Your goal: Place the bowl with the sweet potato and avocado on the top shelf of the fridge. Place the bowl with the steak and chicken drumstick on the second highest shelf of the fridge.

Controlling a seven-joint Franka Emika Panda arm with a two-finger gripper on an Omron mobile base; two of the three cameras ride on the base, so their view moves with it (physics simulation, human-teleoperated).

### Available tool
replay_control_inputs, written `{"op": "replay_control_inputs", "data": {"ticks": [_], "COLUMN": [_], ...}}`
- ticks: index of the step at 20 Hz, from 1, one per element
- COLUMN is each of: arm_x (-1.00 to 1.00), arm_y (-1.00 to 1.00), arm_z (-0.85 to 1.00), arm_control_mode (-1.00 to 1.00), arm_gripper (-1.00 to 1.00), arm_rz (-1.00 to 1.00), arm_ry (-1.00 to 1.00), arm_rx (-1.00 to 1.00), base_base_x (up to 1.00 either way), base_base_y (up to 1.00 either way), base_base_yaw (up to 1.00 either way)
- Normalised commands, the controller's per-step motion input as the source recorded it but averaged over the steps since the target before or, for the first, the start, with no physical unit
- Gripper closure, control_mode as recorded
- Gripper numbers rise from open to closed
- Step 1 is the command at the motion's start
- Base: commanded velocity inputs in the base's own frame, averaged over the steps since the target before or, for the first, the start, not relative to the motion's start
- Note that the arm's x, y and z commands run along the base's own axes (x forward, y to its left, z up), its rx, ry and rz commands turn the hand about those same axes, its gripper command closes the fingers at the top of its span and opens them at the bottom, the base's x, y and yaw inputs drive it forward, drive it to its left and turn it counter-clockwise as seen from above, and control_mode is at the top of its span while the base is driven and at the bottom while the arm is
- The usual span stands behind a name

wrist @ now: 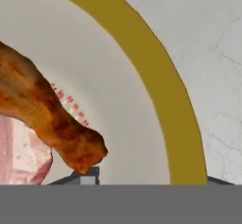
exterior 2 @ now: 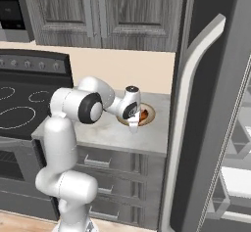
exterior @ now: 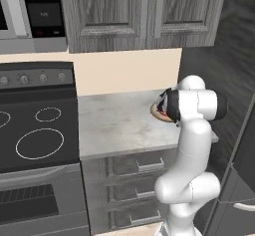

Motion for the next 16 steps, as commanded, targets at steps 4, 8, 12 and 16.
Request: {"op": "replay_control_inputs", "data": {"ticks": [4, 8, 12, 16], "arm_x": [-0.04, -0.49, -0.87, -0.99], "arm_y": [0.00, 0.17, 0.43, 0.44], "arm_z": [0.08, 0.40, 0.78, 0.79], "arm_control_mode": [-1.00, -1.00, -1.00, -1.00], "arm_gripper": [1.00, 1.00, 1.00, 1.00], "arm_rz": [0.00, -0.03, -0.03, -0.04], "arm_ry": [0.00, -0.04, -0.15, -0.16], "arm_rx": [0.00, -0.01, -0.05, -0.01], "base_base_x": [0.00, 0.00, 0.00, 0.00], "base_base_y": [0.00, 0.00, 0.00, 0.00], "base_base_yaw": [0.00, 0.00, 0.00, 0.00]}}
